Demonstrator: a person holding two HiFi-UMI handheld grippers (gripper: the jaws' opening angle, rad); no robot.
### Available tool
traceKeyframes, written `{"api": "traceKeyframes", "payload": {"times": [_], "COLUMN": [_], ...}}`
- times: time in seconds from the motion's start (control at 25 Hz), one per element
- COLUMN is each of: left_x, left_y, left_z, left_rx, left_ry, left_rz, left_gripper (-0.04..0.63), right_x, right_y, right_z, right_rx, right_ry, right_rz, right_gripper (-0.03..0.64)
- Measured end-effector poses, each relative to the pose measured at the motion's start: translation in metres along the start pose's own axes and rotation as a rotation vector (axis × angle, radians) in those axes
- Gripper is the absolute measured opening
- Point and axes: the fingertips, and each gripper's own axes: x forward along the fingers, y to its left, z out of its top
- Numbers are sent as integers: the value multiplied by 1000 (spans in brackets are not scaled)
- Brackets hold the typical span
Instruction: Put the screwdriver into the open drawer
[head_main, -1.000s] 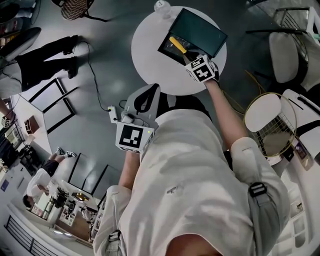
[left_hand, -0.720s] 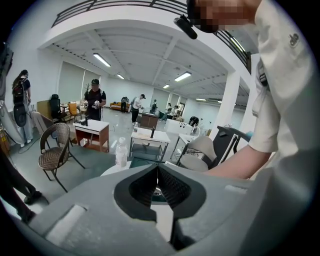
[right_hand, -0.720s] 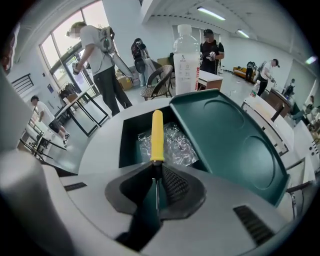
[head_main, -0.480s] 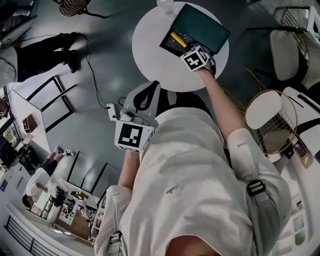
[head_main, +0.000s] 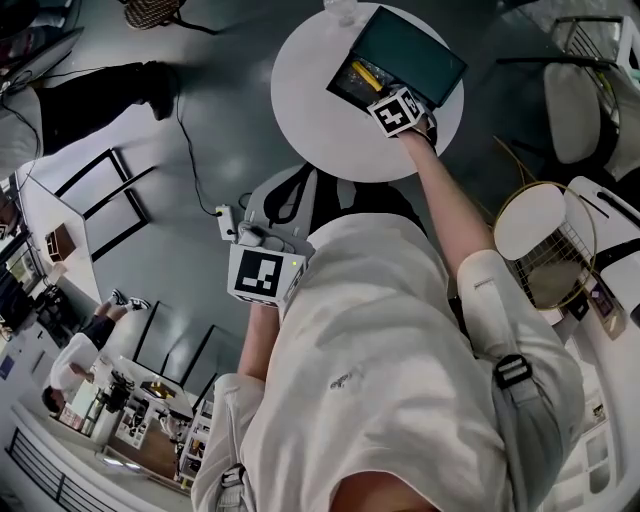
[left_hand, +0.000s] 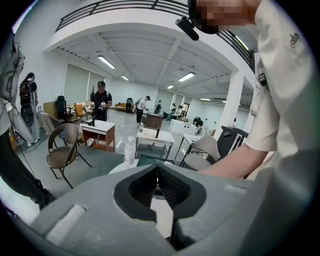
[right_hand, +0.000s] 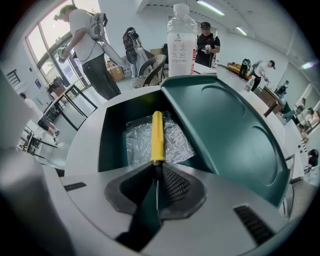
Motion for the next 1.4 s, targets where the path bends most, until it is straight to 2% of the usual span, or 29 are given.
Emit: {"api": "traceKeyframes", "payload": {"times": [0.52,1.12,1.4], "left_x": [-7,-13,-15], "left_y": [-6,-22,-23], "left_z": [-2,4,4], "left_rx": [15,61,59], "left_ry": [-11,-37,-53], "left_rz": [0,-14,-13], "left_gripper": [12,12,12], "right_x": [-6,-26,-34], "right_y": [-2,-2,1], "right_z": [-8,-14,-14], "right_rx": [1,-9,-20], "right_ry": [-20,-58,-77], "right_rz": [-40,-50,-54], "right_gripper": [92,84,78]}}
